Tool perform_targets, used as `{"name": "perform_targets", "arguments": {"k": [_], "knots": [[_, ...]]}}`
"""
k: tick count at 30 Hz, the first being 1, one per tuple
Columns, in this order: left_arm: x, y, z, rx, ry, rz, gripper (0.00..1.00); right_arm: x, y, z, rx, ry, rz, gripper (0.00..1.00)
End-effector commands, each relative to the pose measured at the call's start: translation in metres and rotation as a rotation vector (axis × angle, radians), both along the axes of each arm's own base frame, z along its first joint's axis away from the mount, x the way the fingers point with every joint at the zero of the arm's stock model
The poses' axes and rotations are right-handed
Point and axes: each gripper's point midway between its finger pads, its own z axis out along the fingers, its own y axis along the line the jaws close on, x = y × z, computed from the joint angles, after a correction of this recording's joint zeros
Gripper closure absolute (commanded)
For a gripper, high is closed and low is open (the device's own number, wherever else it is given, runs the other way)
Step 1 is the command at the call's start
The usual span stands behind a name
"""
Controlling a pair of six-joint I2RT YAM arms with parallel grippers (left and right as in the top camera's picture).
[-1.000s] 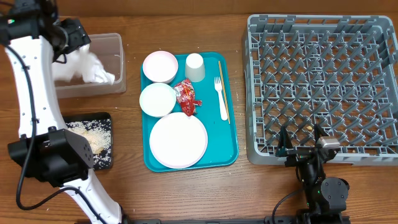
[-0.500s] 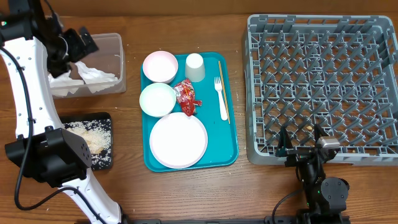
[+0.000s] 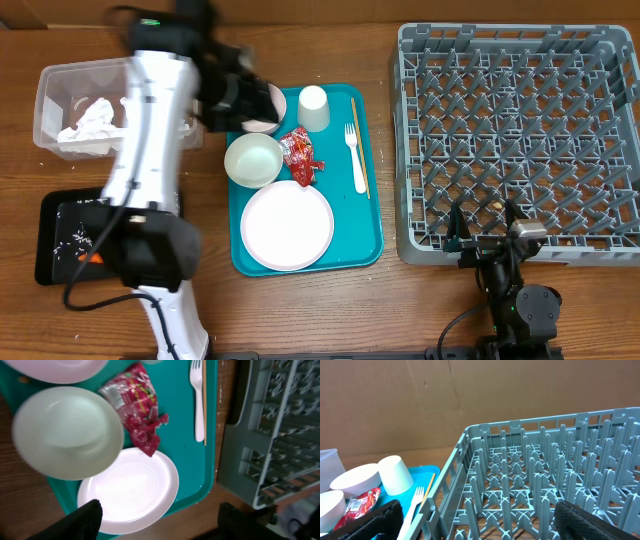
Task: Sort waste into correct bins and load items into the dishwasher rack
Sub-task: 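Reach the left gripper to the red snack wrapper and grasp it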
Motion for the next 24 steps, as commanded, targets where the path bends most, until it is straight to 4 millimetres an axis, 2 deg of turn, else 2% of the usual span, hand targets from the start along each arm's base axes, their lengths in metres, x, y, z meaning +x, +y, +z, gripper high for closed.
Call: {"name": "perform_targets", "arguments": {"k": [1,6,8,12,16,20,24], "knots": [[-0.010,-0.014,-0.032,0.190,0.043,0.057,0.24,0.000,0.000,-0.002,-0.002,-0.004,0.000,0.00],[-0.025,-0.053,-0.066,0.281,0.029,0.024,0.24,0.000,0.000,-0.002,-0.002,-0.004,0.000,0.00],[-0.028,-0.061,-0.077,0.296,0.021,0.017,0.24,0.000,0.000,-0.002,-0.002,-0.004,0.000,0.00],[-0.022,-0.057,-0.095,0.359,-0.025,0.007,0.23,0.000,0.000,-0.002,-0.003,-0.004,0.000,0.00],[-0.016,-0.051,-0.103,0.392,-0.059,0.009,0.27,0.000,0.000,-0.002,-0.003,-0.004,0.000,0.00],[-0.012,-0.055,-0.113,0.390,-0.063,-0.002,0.32,0.000,0.000,-0.002,-0.003,-0.004,0.000,0.00],[-0.017,-0.062,-0.132,0.403,-0.025,-0.027,0.33,0.000,0.000,-0.002,-0.002,-0.004,0.000,0.00]]}}
